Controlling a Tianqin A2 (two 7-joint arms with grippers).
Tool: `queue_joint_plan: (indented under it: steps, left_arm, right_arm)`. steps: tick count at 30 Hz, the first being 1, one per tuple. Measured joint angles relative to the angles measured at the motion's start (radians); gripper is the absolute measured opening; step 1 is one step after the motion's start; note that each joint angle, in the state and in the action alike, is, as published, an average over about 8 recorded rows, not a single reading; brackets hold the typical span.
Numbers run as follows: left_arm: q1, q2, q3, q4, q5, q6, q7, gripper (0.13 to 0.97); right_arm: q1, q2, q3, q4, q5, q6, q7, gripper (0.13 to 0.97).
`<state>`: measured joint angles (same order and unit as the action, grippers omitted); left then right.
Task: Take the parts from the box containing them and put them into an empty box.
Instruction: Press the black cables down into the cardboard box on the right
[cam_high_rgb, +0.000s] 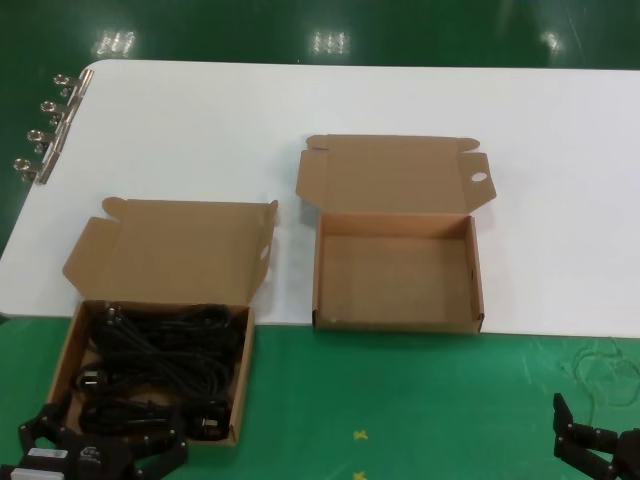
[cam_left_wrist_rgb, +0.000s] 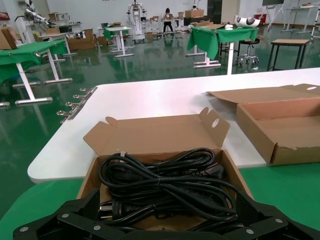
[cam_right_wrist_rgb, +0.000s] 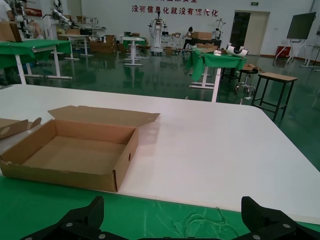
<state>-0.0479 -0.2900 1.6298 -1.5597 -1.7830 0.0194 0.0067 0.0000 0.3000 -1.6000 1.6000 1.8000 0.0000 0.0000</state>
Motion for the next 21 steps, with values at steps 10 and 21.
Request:
queue_joint_plan:
  steps: [10,21]
  left_arm:
    - [0.000,0.000,0.000,0.000,0.000,0.000,0.000,0.966]
    - [0.000,0.000,0.000,0.000,0.000,0.000,0.000,0.966]
  right_arm:
    - [0.000,0.000,0.000,0.000,0.000,0.000,0.000,0.966]
    - [0.000,0.000,0.000,0.000,0.000,0.000,0.000,0.966]
